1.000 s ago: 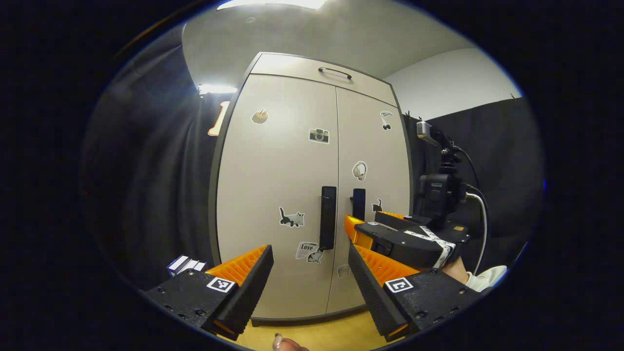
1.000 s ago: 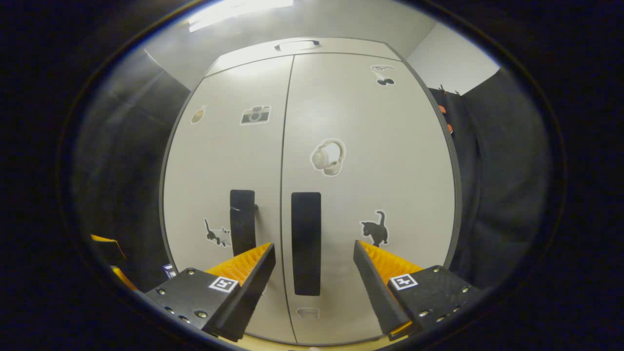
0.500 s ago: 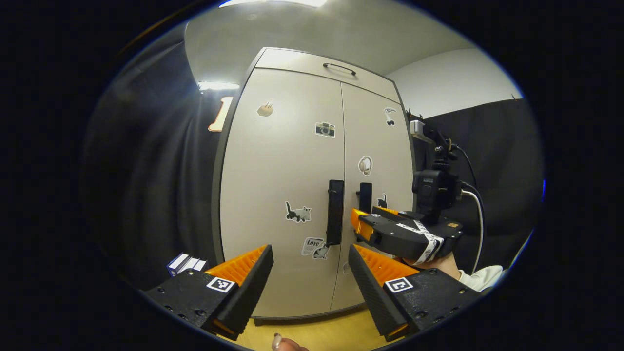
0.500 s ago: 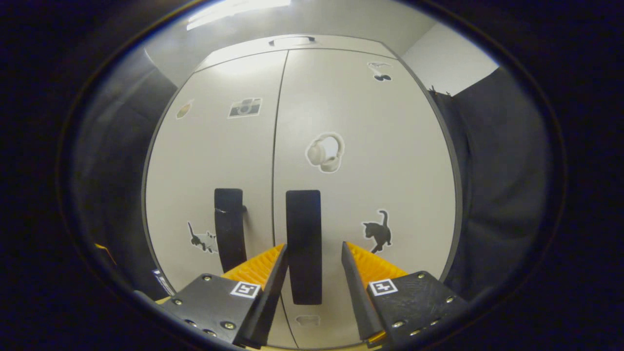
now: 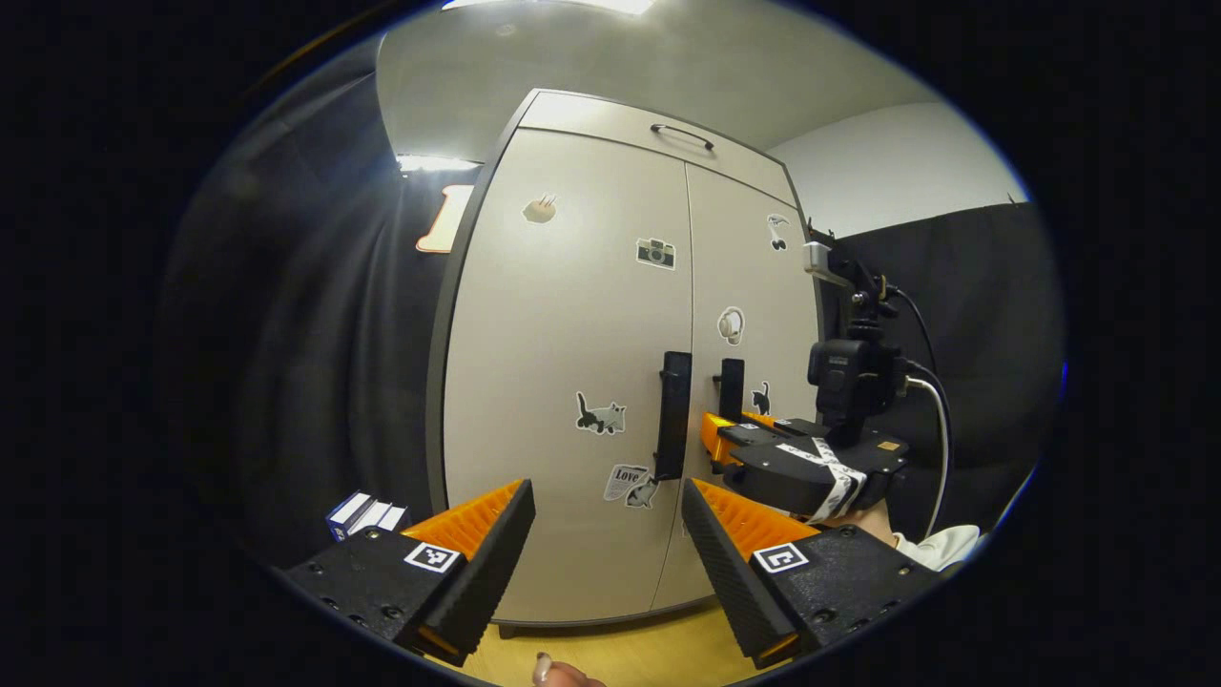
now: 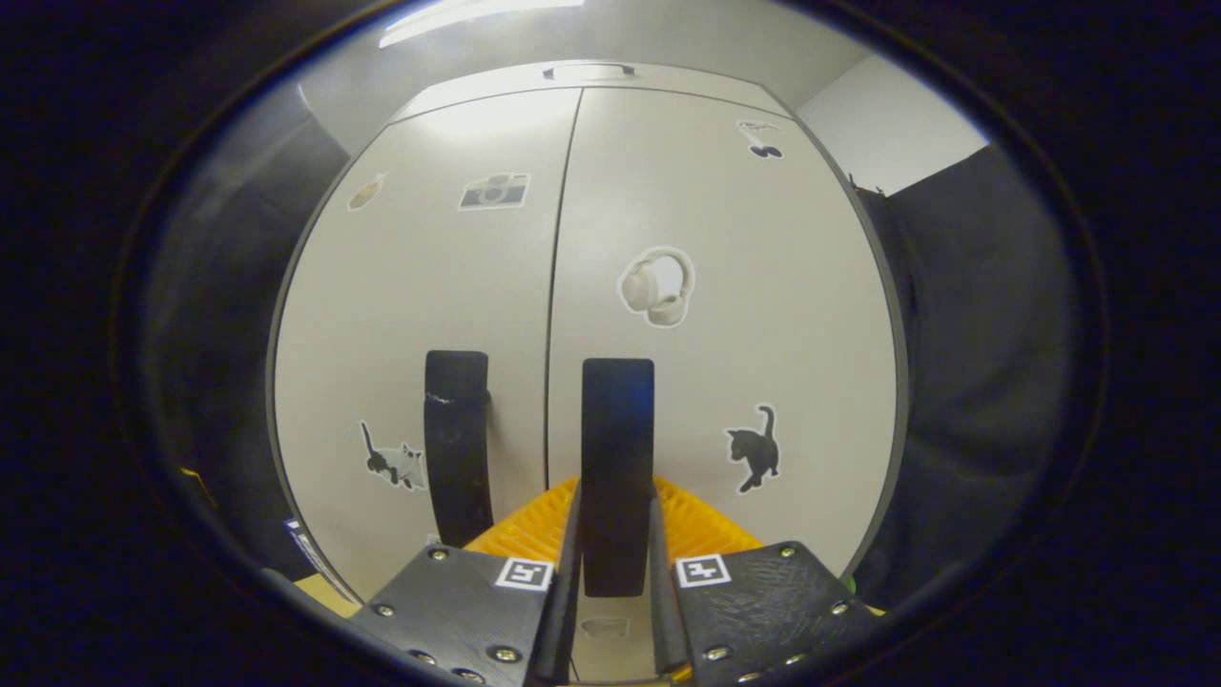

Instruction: Open the right door of the double-door shoe cabinet with the right hand, and open the left door with the left hand.

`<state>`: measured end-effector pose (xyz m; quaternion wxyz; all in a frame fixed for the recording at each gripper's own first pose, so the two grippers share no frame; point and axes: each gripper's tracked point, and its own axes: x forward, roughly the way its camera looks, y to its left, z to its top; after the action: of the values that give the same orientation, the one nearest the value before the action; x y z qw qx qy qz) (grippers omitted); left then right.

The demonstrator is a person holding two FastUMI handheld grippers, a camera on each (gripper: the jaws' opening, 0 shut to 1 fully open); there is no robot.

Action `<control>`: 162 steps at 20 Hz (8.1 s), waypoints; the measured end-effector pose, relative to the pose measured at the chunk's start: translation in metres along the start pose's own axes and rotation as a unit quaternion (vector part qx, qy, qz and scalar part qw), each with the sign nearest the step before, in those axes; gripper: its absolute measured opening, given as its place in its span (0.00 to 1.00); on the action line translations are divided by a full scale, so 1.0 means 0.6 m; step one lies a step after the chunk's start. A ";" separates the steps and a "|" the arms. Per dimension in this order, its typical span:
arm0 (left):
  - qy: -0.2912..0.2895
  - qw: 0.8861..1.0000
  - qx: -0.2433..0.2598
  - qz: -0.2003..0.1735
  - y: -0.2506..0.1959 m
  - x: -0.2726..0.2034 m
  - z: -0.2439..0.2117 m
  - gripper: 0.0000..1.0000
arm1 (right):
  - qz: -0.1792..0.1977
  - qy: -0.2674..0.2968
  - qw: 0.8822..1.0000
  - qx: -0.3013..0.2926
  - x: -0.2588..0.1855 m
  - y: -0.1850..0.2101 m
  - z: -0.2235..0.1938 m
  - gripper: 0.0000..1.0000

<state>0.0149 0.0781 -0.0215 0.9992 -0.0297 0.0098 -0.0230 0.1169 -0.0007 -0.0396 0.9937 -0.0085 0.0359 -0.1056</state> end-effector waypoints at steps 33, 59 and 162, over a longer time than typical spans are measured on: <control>-0.029 0.999 0.005 -0.016 -0.164 -0.038 0.032 0.96 | 0.096 0.036 0.995 0.011 -0.096 -0.039 0.017 0.23; -0.018 1.000 0.020 -0.002 -0.419 -0.020 0.000 0.96 | 0.080 0.045 0.996 0.021 -0.185 -0.385 0.031 0.05; -0.003 0.994 0.052 0.097 0.121 -0.118 0.058 0.07 | 0.123 -0.036 0.991 -0.042 -0.271 0.009 0.099 0.97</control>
<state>-0.0517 0.1559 0.0100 0.9970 0.0232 0.0086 0.0740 -0.0363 0.0394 0.0309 0.9986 -0.0497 0.0052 0.0191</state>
